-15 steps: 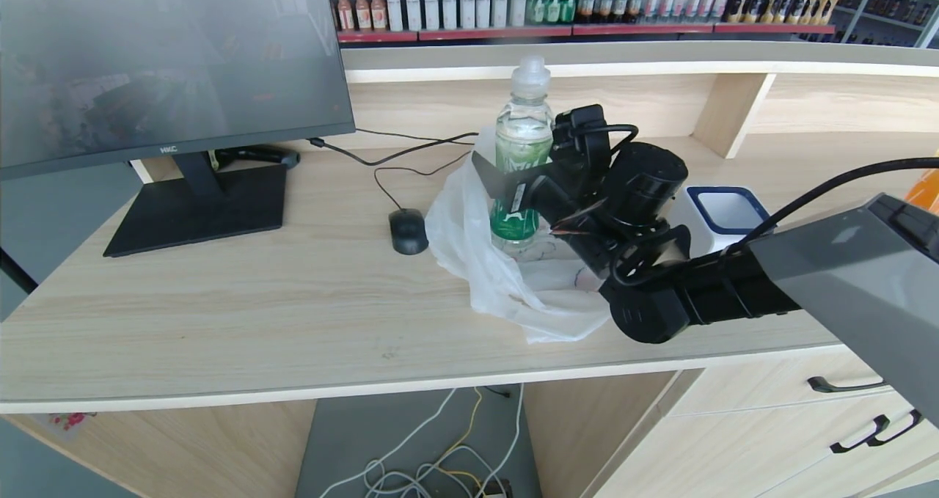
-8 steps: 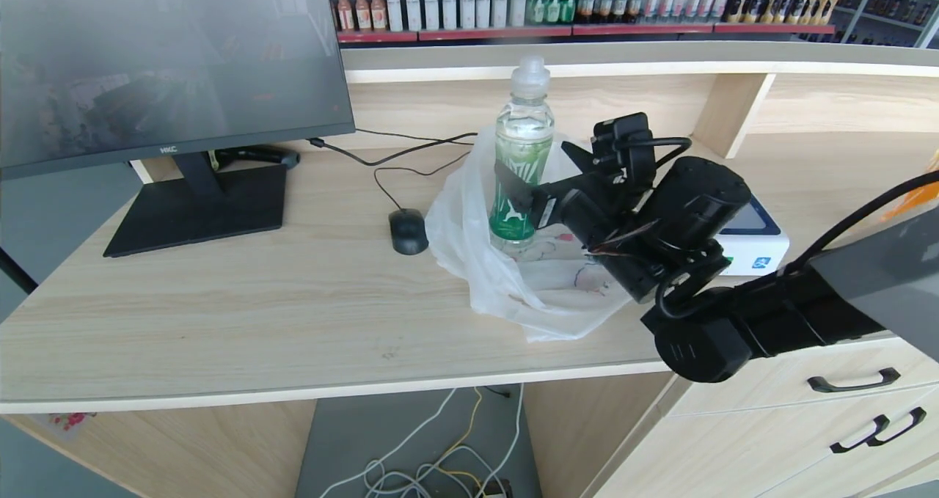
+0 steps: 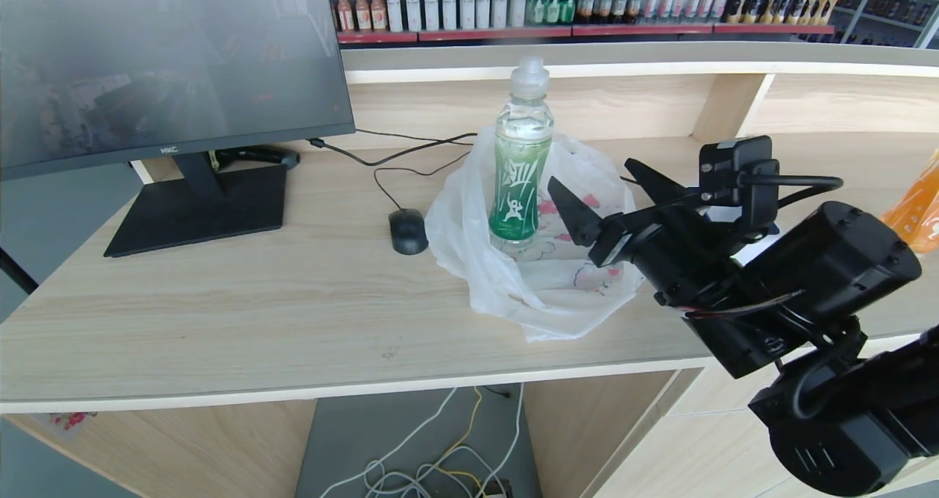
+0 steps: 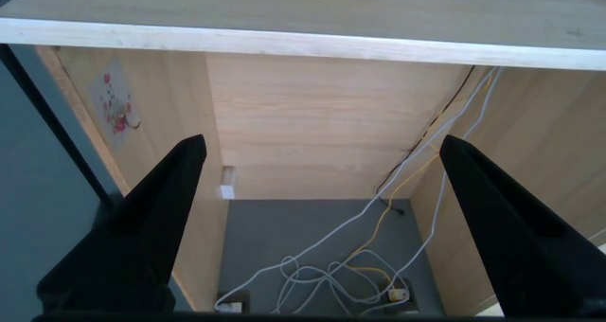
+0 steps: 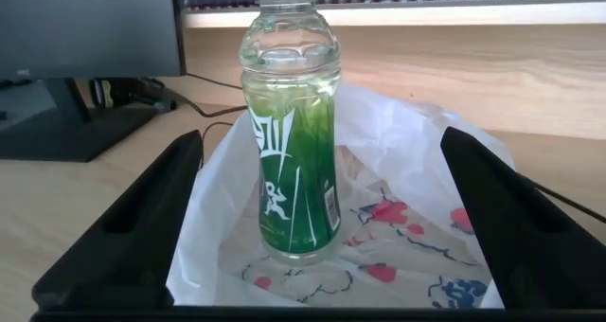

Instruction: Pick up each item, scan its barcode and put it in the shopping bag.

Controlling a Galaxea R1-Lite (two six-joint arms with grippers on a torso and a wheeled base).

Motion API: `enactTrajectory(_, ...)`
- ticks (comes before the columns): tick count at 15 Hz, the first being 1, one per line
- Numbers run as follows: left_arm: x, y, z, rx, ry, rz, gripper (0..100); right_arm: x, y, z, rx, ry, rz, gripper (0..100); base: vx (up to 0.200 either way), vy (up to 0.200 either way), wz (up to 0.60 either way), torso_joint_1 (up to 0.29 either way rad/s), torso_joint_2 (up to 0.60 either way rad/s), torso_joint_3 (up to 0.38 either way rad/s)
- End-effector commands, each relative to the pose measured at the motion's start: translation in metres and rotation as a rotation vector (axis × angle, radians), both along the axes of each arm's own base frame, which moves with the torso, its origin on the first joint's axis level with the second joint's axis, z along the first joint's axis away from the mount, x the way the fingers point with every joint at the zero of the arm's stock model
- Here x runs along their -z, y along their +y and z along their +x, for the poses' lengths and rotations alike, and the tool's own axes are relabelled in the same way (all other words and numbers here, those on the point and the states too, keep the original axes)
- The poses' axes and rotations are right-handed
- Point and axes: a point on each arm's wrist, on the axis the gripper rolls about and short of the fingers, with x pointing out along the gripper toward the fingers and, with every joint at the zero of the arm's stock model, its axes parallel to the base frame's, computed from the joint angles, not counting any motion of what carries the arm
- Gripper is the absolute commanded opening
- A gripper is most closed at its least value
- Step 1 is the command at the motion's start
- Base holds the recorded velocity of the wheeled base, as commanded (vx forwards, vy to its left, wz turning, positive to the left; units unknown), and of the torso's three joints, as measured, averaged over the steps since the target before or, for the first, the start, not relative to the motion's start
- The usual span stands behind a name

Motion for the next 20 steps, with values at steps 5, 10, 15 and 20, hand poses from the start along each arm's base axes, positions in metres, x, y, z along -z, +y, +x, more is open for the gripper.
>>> enactTrajectory(5,0.000,0.000,0.000,0.000,0.000,0.003,100,-0.007,-0.002,-0.009,-0.007,0.003,0.046,100,0.000,0.000,0.00,0.000,0.00,0.000)
enactTrajectory(10,0.000,0.000,0.000,0.000,0.000,0.002,100,-0.004,0.002,-0.013,-0.027,0.014,0.041,100,-0.040,0.000,0.00,0.000,0.00,0.001)
enactTrajectory(15,0.000,0.000,0.000,0.000,0.000,0.002,100,0.006,0.001,-0.018,-0.033,0.051,0.017,100,0.000,0.000,0.00,0.000,0.00,0.000)
enactTrajectory(20,0.000,0.000,0.000,-0.002,0.000,-0.003,100,0.029,-0.010,-0.028,-0.020,0.137,-0.045,100,0.000,-0.200,0.00,0.001,0.00,0.000)
